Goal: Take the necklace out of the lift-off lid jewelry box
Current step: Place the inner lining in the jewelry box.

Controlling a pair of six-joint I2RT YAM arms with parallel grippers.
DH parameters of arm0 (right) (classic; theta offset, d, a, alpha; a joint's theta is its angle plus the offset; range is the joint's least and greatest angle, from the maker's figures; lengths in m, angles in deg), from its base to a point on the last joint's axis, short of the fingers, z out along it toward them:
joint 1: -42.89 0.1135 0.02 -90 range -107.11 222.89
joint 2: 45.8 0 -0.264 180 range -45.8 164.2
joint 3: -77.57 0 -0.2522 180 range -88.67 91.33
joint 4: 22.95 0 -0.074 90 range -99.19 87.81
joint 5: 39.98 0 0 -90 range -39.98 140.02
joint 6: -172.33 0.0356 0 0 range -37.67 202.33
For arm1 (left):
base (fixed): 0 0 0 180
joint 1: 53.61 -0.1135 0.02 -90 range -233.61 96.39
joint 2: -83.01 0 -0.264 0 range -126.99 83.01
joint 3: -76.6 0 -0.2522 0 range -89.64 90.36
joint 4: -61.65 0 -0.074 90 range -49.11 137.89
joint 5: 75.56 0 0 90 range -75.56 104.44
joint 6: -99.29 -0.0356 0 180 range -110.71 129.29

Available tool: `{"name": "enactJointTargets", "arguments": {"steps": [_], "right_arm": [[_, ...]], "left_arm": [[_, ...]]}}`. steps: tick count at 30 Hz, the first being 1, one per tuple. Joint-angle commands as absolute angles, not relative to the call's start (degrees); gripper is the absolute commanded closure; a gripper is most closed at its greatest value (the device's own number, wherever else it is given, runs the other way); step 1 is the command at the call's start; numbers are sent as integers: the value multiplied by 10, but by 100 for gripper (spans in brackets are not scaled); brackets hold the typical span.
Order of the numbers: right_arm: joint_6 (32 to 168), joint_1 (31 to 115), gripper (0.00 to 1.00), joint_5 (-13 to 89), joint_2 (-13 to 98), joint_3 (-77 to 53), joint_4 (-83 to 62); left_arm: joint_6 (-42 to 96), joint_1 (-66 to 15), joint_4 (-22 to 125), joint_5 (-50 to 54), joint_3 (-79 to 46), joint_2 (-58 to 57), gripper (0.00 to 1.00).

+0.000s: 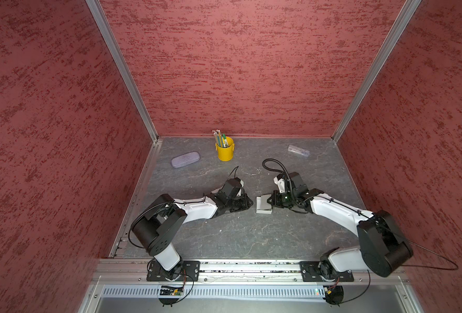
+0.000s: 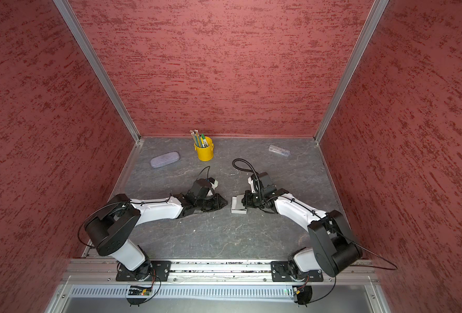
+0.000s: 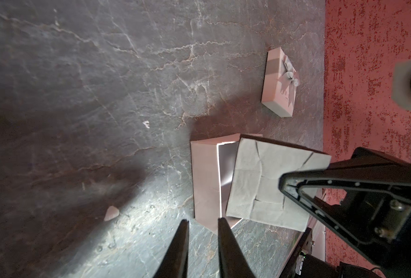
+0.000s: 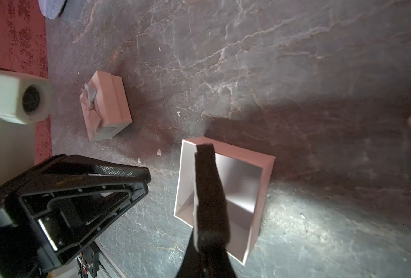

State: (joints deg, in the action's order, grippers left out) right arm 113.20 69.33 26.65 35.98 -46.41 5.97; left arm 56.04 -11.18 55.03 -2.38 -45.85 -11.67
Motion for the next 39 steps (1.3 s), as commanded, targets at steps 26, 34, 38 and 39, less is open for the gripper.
{"name": "enactJointTargets", "arguments": {"steps": [26, 34, 38, 39], "right_arm": [[1136, 695, 100, 177, 433, -490, -29], [1133, 694, 70, 239, 392, -482, 0], [1123, 695, 53, 269, 377, -469, 34], [1122, 695, 51, 272, 377, -466, 41]], "left_arm": [[596, -91, 623, -46, -450, -163, 81], [599, -90, 613, -36, -458, -148, 81], [599, -91, 610, -34, -463, -141, 80], [598, -91, 609, -33, -463, -141, 80]]}}
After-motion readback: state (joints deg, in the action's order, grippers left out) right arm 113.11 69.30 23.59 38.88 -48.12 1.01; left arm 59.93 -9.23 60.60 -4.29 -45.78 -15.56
